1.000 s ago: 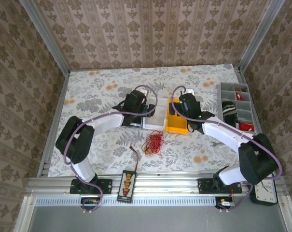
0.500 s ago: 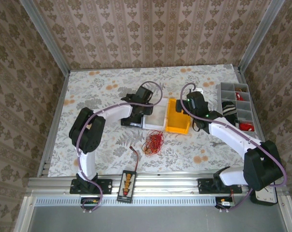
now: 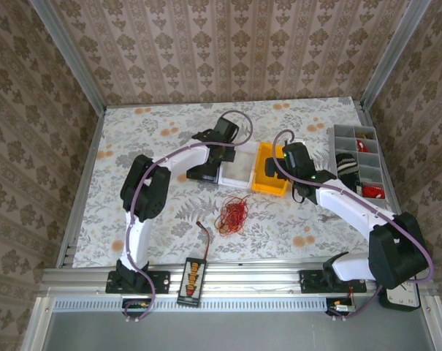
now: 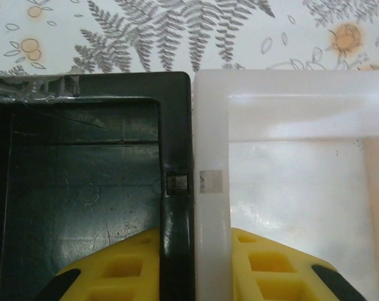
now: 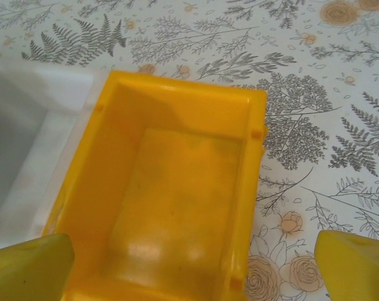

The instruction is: Untangle the cables

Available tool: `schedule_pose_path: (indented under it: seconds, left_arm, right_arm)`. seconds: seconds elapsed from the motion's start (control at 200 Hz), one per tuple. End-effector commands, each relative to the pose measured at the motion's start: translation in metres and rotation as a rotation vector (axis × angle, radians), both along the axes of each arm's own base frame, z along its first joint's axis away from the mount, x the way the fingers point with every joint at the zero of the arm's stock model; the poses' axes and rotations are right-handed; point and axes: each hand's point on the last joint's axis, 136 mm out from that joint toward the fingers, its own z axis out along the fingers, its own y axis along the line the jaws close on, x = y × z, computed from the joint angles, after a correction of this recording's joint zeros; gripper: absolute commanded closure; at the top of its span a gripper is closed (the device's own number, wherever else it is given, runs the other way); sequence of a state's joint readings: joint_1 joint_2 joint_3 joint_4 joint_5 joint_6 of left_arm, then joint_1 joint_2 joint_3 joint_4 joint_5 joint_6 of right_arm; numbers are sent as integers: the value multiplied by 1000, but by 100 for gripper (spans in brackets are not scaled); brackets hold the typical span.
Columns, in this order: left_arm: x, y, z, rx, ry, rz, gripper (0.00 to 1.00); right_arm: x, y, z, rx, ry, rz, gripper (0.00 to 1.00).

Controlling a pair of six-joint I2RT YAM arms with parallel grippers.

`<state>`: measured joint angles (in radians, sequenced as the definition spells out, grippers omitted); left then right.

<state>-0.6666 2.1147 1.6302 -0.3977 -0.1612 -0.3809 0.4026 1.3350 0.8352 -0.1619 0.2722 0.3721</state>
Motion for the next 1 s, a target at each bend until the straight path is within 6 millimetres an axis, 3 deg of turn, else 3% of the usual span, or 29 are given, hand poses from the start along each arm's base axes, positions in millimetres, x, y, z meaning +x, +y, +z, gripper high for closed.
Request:
schedule_pose_path:
  seconds: [0.0,0.14,0.285,0.415,0.57,0.665,0.78,0.885,0.995]
  left_arm:
    - [13,16,-15,8,35,89,90]
    - [26,11,-15,-13,28,84,86]
    - [31,0,4,-59,-5,35,61]
    - [23,0,46,-120,-101,-14,37]
    - [-22,18,77,-186,-181,-102,27]
    - [-66,29,66,-195,-118,-197,24]
    - [-119,52,36,-151,6,-263,24]
    - [-159,68,22,-157,79,-298,24]
    - [-187,79,20,-165,110,-320,24]
  right_arm:
    - [-7,7,-9,9,47,63,0]
    - [-16,26,-17,63,91,151,1]
    - [-42,61,-29,109,151,317,4]
    - [-68,90,-40,94,199,458,11]
    - [-78,116,-43,66,224,588,29]
    - [-81,129,-57,69,291,650,41]
    - [-82,139,-68,77,340,699,53]
    - [-83,145,-75,82,374,731,58]
    - [-82,150,-79,90,390,744,60]
